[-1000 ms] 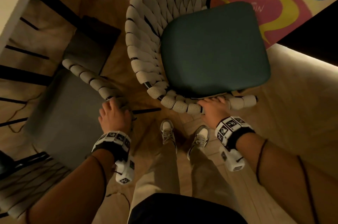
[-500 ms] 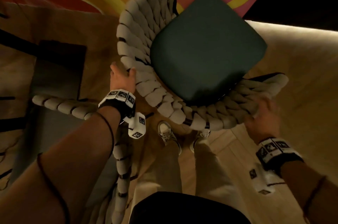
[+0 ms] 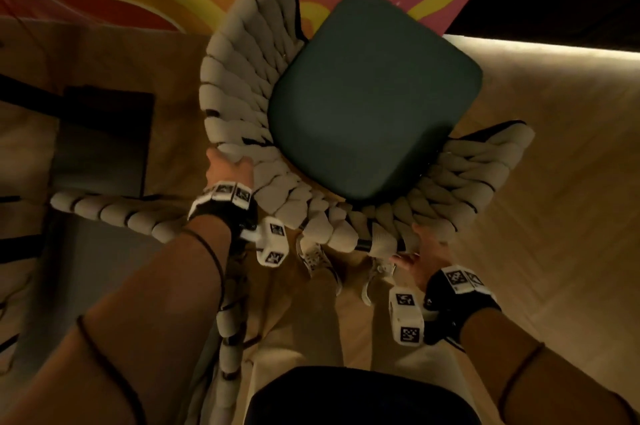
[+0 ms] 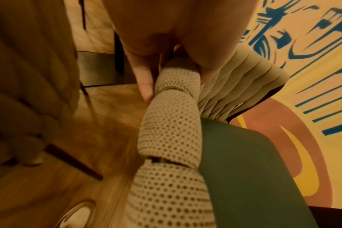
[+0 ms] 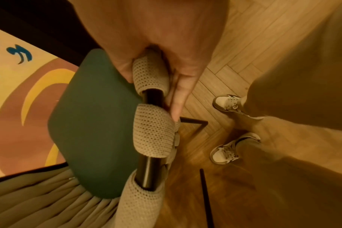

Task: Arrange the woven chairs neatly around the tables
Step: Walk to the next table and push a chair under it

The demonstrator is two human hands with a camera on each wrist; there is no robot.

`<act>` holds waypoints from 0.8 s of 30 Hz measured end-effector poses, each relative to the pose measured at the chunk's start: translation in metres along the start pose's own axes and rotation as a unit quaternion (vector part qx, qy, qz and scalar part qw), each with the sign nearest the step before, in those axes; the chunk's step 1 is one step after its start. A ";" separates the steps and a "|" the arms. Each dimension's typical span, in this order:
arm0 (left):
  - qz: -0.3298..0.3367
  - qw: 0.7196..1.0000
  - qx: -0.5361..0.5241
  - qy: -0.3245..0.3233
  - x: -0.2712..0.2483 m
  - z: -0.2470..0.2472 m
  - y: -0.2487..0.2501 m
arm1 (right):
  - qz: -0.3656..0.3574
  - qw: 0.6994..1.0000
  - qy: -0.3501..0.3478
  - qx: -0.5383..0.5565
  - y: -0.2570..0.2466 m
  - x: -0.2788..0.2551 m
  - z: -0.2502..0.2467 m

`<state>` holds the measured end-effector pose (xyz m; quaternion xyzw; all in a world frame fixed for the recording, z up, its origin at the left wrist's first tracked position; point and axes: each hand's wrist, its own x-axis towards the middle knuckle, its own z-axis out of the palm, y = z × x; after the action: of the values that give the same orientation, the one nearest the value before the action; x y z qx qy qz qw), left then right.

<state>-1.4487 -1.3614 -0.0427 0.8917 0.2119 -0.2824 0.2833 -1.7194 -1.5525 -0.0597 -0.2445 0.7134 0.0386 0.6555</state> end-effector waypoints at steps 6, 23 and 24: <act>-0.134 0.989 -0.044 0.034 -0.059 0.022 -0.043 | -0.072 0.993 -0.007 -0.097 -0.045 0.008 -0.032; -0.261 0.947 -0.182 0.051 -0.105 0.039 -0.059 | -0.077 0.996 -0.043 -0.014 -0.083 0.012 -0.010; -0.250 0.950 -0.180 0.056 -0.095 0.028 -0.051 | -0.054 0.997 -0.059 -0.007 -0.070 0.009 -0.003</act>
<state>-1.5585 -1.3614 -0.0221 0.7588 0.4904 -0.2511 0.3475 -1.6947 -1.6177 -0.0491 -0.2851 0.6588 0.0226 0.6959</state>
